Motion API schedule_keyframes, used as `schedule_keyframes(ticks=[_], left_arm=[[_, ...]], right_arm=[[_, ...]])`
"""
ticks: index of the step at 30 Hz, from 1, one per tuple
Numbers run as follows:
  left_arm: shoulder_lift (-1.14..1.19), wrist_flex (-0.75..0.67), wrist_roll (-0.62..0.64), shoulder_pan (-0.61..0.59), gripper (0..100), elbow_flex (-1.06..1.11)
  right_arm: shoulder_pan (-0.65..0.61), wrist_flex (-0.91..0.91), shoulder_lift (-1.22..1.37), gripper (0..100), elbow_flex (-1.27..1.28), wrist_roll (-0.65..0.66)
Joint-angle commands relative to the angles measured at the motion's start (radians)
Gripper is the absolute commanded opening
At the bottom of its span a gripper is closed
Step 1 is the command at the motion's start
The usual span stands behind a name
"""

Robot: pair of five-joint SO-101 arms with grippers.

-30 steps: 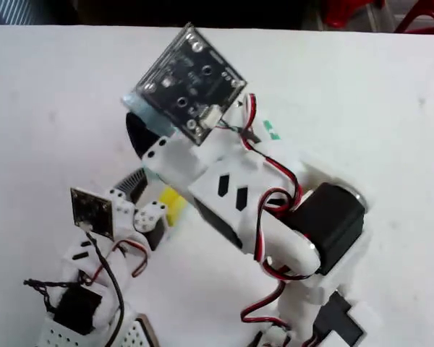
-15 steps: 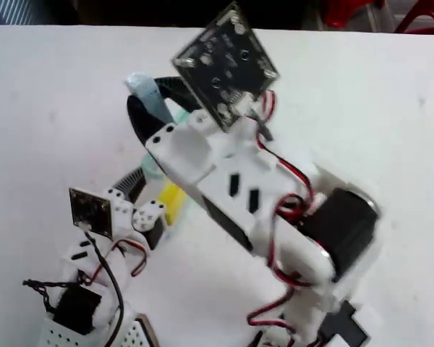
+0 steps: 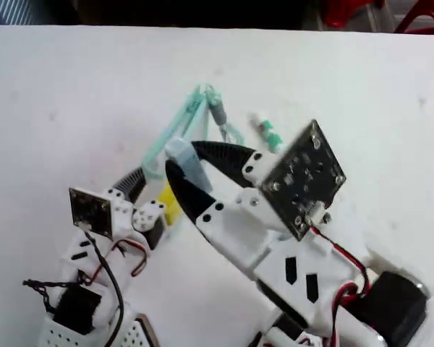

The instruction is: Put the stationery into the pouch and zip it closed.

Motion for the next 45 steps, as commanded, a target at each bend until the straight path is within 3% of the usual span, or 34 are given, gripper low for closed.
schedule_keyframes(ticks=[1, 5, 8, 18, 29, 36, 38, 43, 45], left_arm=[[0.007, 0.006, 0.009, -0.004, 20, -0.035], [0.007, 0.005, 0.009, -0.007, 20, -0.035], [0.007, 0.005, 0.009, -0.007, 20, -0.035], [0.007, 0.003, 0.009, -0.008, 20, -0.037], [0.007, 0.003, 0.009, -0.008, 21, -0.038], [0.007, 0.003, 0.009, -0.010, 20, -0.041], [0.007, 0.003, 0.009, -0.010, 20, -0.041], [0.007, 0.003, 0.009, -0.010, 20, -0.041], [0.007, 0.003, 0.009, -0.010, 20, -0.040]], right_arm=[[0.039, -0.343, -0.031, 1.6, 0.247, -0.006], [0.081, -0.605, -0.007, 1.6, 0.454, -0.006], [0.102, -0.657, 0.021, 1.6, 0.502, -0.006], [0.140, -0.618, 0.074, 1.6, 0.525, -0.015], [0.096, -0.792, 0.068, 1.6, 0.686, -0.091], [0.101, -0.702, 0.068, 2.2, 0.686, -0.086], [0.102, -0.657, 0.062, 5.0, 0.683, -0.086], [0.104, -0.618, 0.013, 24.6, 0.675, -0.086], [0.102, -0.622, -0.022, 26.9, 0.675, -0.086]])
